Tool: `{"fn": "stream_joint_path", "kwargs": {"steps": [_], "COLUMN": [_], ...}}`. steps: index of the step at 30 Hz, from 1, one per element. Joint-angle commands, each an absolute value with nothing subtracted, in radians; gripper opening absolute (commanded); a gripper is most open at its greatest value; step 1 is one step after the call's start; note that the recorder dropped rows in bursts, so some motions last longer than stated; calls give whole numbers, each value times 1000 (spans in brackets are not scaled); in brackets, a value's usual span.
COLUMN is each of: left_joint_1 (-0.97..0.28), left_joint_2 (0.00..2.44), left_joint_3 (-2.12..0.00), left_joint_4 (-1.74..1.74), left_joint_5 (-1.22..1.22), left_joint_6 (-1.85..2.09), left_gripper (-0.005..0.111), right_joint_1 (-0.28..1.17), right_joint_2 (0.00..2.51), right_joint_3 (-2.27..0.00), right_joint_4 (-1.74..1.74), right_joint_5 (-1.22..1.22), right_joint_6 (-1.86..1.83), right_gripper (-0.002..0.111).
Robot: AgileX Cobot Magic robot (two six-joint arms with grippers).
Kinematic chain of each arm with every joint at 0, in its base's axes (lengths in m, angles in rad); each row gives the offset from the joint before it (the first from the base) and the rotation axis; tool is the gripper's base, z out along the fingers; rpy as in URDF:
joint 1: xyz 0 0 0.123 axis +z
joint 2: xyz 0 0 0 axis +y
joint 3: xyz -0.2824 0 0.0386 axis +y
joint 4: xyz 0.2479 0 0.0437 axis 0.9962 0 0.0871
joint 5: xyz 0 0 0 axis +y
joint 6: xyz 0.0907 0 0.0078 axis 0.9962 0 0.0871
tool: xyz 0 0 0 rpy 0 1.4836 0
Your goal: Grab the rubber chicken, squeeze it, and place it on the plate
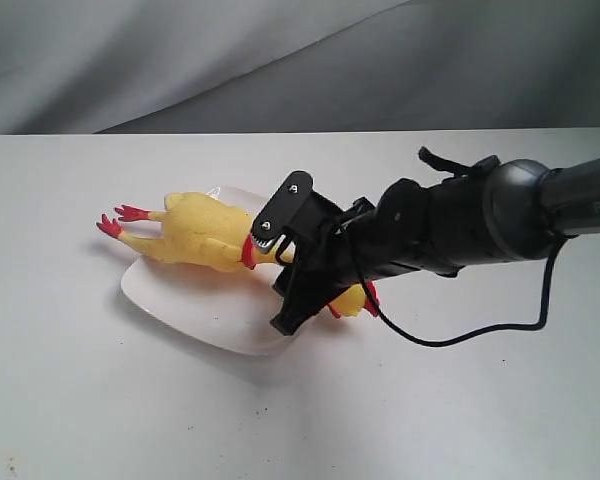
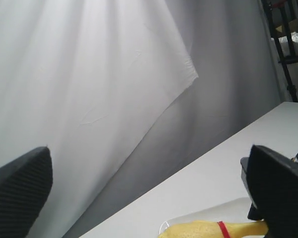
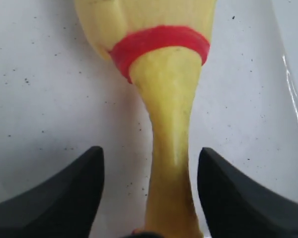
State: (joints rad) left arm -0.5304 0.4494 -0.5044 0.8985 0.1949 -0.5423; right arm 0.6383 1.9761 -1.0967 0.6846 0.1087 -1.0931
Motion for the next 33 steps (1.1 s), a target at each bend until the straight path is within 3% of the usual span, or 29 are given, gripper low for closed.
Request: {"fn": "stream_joint_path", "kwargs": {"steps": [1,2,4,5,6,7,8,10,14,18,33], "left_joint_1": [-529,-529,-529,-529,-529,-529,-529,-529,-529,-529,-529], "left_joint_2": [445,445,445,445,445,445,445,445,445,445,445], "left_joint_3": [-511,-511,-511,-511,-511,-511,-511,-511,-511,-511,-511], "left_joint_4": [890,890,890,890,890,890,890,878,868,872,872], "left_joint_5": [267,270,274,274,274,274,274,273,266,266,266], "left_joint_6": [-550,-550,-550,-550,-550,-558,-573,-580,-576,-574,-573], "left_gripper": [103,103,103,100,99,91,84,48,0,1,1], "right_joint_1": [639,639,639,639,639,639,639,639,639,639,639], "right_joint_2": [1784,1728,1560,1440,1393,1280,1226,1035,815,640,374], "right_joint_3": [-1096,-1096,-1096,-1096,-1096,-1096,-1096,-1096,-1096,-1096,-1096], "right_joint_4": [645,642,642,642,642,642,642,642,642,642,642], "right_joint_5": [207,229,287,330,344,372,383,398,396,394,394], "right_joint_6": [-1085,-1083,-1065,-1061,-1061,-1059,-1059,-1053,-994,-994,-994], "right_gripper": [54,52,37,18,11,0,0,0,0,0,0]}}
